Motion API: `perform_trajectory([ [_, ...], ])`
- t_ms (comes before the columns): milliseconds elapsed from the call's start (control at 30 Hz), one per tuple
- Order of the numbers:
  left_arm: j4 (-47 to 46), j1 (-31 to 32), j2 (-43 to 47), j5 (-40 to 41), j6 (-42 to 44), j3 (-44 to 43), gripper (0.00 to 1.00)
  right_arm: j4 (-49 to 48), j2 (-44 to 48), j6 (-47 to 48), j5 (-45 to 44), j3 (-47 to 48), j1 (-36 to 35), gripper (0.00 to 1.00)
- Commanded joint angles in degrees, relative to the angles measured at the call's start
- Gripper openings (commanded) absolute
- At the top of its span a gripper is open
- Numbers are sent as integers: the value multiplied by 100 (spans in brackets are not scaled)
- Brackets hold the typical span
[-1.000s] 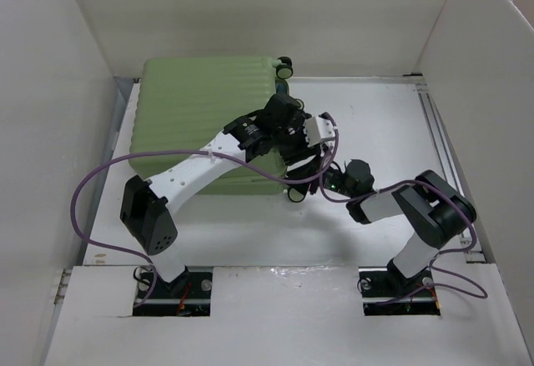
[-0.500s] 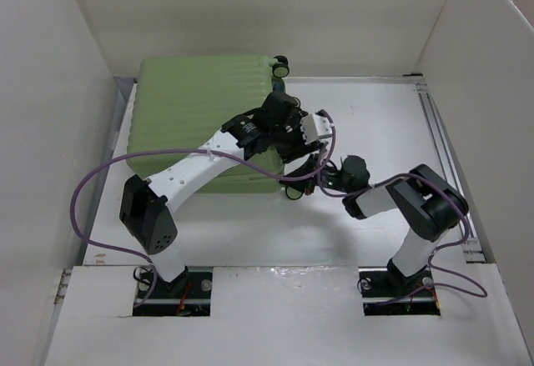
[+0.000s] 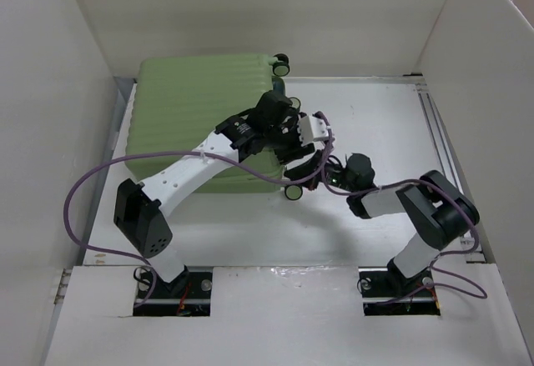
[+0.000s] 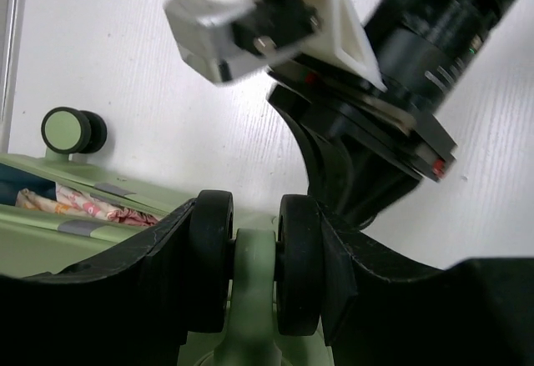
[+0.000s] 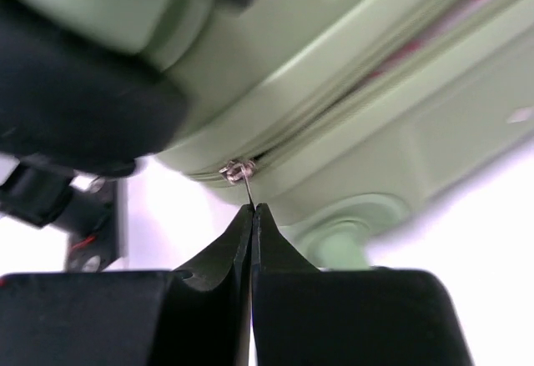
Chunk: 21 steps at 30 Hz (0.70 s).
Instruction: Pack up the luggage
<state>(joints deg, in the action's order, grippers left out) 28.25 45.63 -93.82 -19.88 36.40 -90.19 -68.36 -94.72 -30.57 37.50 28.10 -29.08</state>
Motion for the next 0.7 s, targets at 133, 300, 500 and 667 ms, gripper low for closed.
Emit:
perform_trajectory([
  [133,-172,122,1199,-1395,-2,-68,0,867,700,876,-1323,73,420,0],
  [300,313,122,1252,-1827,429,-121,0,1781,823,1570,-1193,319,570,0],
  [500,540,122,1252,-2142,788,-121,0,1545,928,2212,63,144,570,47],
  [667,1418,122,1252,-2967,2007,-507,0,1807,1271,2476,619,20,298,73],
])
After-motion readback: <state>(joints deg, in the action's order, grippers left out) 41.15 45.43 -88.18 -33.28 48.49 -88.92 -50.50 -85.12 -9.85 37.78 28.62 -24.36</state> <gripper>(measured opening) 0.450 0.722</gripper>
